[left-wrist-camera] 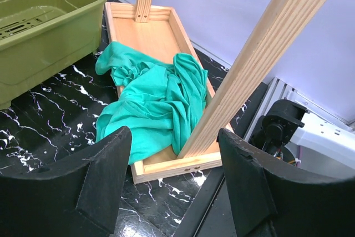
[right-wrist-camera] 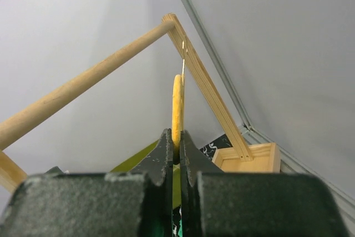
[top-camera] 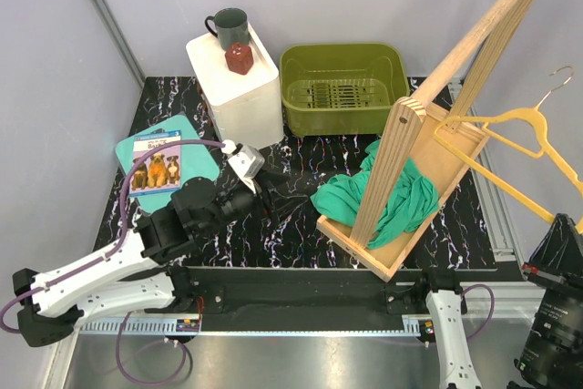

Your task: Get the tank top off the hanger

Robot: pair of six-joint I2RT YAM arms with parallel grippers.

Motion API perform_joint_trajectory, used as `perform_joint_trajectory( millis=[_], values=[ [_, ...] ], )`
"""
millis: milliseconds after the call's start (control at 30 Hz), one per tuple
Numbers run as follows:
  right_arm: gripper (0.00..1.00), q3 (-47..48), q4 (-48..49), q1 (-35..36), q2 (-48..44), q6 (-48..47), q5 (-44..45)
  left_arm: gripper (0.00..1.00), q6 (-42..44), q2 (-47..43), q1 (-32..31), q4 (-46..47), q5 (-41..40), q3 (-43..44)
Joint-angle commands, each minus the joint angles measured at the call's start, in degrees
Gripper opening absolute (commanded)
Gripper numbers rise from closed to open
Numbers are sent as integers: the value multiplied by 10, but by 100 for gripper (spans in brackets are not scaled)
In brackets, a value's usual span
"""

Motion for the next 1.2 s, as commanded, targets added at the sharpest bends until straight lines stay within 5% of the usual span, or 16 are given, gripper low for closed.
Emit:
perform_joint_trajectory(
  millis=[0,400,667,1167],
  values=[
    [0,20,75,6,39,-26,-28,68,-5,-12,3,-5,6,10],
    [0,2,225,83,86,-107,-66,69,2,-46,3,-34,-1,3],
    [0,47,211,164,153,-158,-95,69,10,-50,3,-42,3,6],
    [0,26,132,173,159,-143,-66,71,10,-26,3,-54,41,17]
  ],
)
